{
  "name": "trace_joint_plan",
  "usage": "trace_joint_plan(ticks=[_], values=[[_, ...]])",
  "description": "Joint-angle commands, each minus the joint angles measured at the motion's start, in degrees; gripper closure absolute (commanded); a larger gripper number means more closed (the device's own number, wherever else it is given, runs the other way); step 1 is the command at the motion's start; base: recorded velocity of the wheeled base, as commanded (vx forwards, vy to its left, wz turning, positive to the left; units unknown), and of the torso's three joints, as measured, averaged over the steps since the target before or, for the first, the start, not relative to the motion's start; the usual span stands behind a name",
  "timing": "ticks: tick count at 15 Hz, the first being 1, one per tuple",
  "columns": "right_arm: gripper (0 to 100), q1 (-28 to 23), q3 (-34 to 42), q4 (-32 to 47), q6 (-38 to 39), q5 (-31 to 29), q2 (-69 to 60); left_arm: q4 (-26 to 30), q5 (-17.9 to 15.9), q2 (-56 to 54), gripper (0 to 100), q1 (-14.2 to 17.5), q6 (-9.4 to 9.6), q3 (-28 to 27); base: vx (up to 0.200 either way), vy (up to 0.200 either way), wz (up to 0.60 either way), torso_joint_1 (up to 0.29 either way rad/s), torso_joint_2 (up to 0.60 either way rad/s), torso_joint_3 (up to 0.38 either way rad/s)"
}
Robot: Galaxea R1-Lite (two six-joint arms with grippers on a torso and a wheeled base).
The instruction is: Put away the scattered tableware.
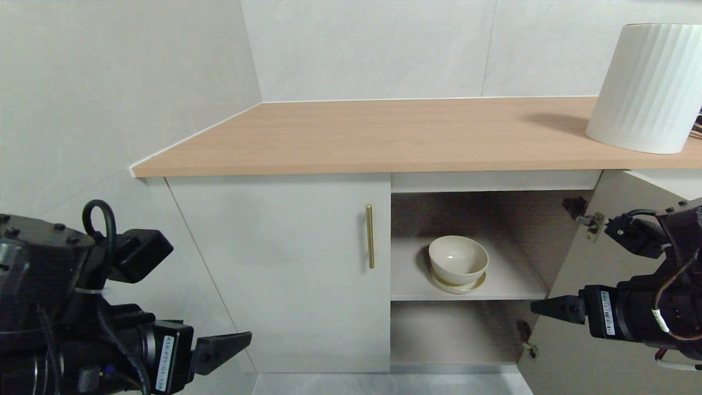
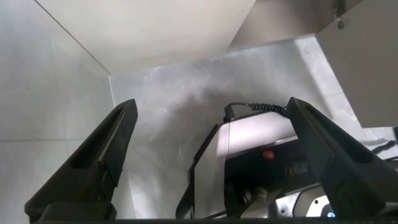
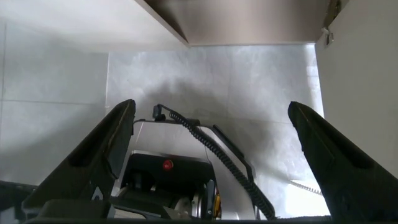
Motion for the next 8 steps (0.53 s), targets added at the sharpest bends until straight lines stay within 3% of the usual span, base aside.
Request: trace_joint_plan(ticks=[1,8], values=[[0,0.0,0.0,0.0,0.0,0.0,0.5,0.0,0.1,2.9,0,0.0,-0.03,-0.4,0.0,0.0,0.0,0.0,0.0,0.0],[0,0.0,0.1,0.1,0.0,0.0,0.8,0.0,0.0,4.7,0,-0.5,-0.12,-0.5,-0.2,0.0,0.0,0.002,0.0,0.001]])
